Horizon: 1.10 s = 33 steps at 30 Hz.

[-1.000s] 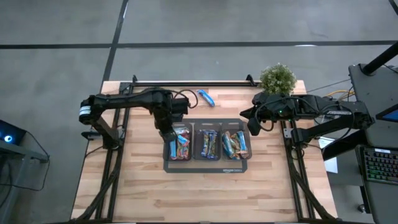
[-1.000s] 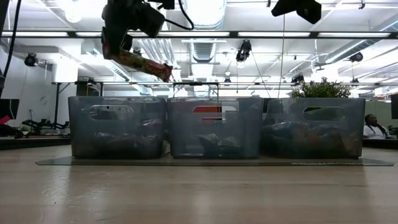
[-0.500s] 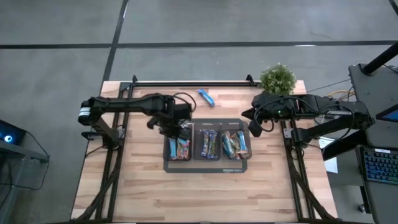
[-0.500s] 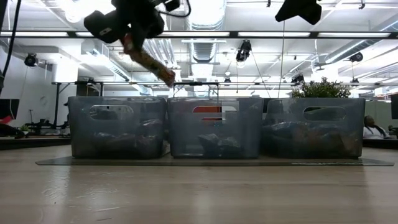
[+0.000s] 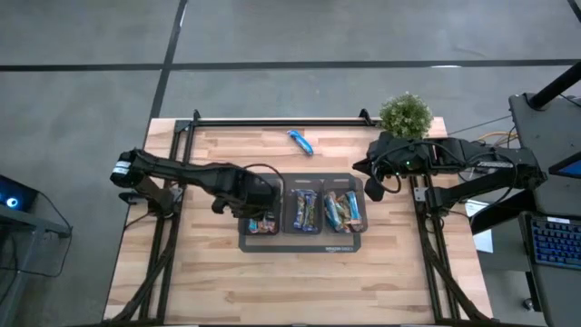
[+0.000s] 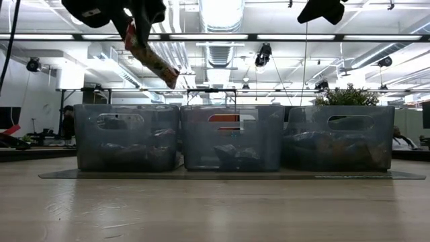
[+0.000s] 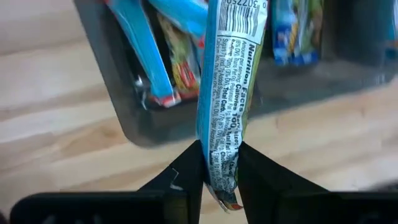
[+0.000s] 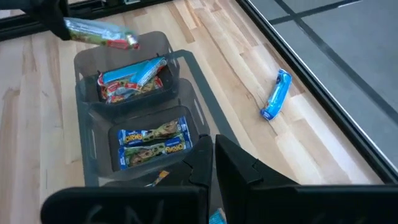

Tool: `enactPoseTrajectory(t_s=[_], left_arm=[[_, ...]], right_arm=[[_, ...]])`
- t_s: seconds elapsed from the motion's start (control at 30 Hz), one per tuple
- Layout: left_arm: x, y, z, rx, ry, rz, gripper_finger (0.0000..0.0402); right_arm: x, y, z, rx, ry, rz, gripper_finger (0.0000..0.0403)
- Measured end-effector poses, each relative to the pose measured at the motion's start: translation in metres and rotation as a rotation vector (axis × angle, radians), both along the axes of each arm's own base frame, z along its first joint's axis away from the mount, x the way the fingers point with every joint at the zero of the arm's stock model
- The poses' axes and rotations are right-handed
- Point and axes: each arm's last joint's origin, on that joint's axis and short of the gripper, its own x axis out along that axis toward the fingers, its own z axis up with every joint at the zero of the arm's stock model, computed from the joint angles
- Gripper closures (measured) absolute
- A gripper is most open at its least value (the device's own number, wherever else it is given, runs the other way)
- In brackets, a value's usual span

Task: Pick and place Granola Bars by type
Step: Put the red granola bar into the left black bin

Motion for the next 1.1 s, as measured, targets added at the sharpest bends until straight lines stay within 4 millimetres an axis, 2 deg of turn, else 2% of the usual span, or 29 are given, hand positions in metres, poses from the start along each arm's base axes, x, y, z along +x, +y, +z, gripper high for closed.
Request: enactPoseTrajectory(t_s=[0.13,0.37,0.7,0.9,1.1], left_arm=[[-0.002,-0.005,-0.014,0.042,0.033,0.069,0.0332],[0.000,-0.007,-0.040,0.034,0.039,0.071,0.0332],[0.000,-0.006,-0.065,0.034,0.031,0.097,0.0332],[-0.003,-0.005,-0.074,0.050,0.056,0.113,0.0332],[-0.003,-0.004,-0.075,0.100,0.046,0.125,0.0329]], right_arm=[[0.000,0.000,0.000,-0.001,0.001,0.003,0.0390],[0.000,0.001,0.000,0.014,0.001,0.026,0.0390],[0.000,0.001,0.000,0.020,-0.001,0.030,0.0390],[0.000,0.001,0.000,0.020,-0.001,0.030,0.0390],[0.001,0.001,0.000,0.018,0.000,0.031,0.0390]])
